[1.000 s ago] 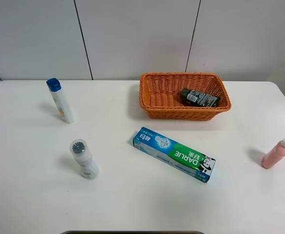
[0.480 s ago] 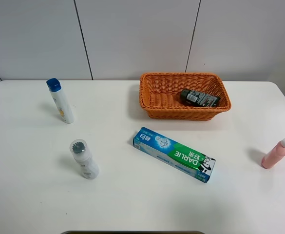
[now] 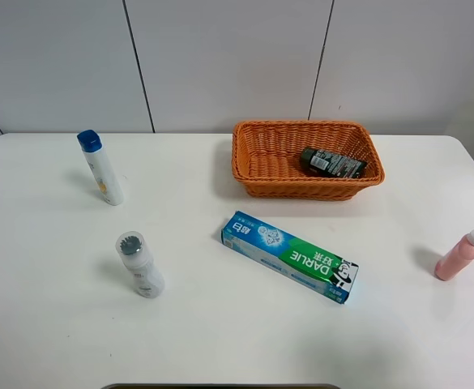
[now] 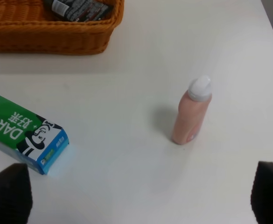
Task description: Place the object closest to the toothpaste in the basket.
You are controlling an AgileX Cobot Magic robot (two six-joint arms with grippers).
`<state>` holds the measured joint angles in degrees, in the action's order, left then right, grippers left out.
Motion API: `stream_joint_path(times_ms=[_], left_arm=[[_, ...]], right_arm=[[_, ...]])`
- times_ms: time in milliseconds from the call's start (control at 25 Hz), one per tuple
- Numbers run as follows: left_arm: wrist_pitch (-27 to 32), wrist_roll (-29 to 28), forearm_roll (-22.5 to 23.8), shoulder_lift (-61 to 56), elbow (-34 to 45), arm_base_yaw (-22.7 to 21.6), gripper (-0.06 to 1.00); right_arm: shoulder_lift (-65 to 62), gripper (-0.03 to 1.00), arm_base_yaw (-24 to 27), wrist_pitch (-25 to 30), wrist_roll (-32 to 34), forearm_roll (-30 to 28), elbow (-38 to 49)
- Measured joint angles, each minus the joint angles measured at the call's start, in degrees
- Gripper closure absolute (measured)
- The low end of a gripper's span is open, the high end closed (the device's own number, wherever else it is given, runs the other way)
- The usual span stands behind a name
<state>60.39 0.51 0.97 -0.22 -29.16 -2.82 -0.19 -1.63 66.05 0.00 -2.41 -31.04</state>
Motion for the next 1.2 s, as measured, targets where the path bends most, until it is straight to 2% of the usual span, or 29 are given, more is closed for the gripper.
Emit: stream_joint_path(times_ms=[320, 1200], left_arm=[[0.0, 0.0, 0.0, 0.0, 0.0, 0.0, 0.0], [0.0, 0.0, 0.0, 0.0, 0.0, 0.0, 0.0]], right_arm=[[0.0, 0.0, 0.0, -4.2, 0.0, 0.0, 2.0], [0.0, 0.0, 0.0, -4.4, 0.0, 0.0, 2.1]])
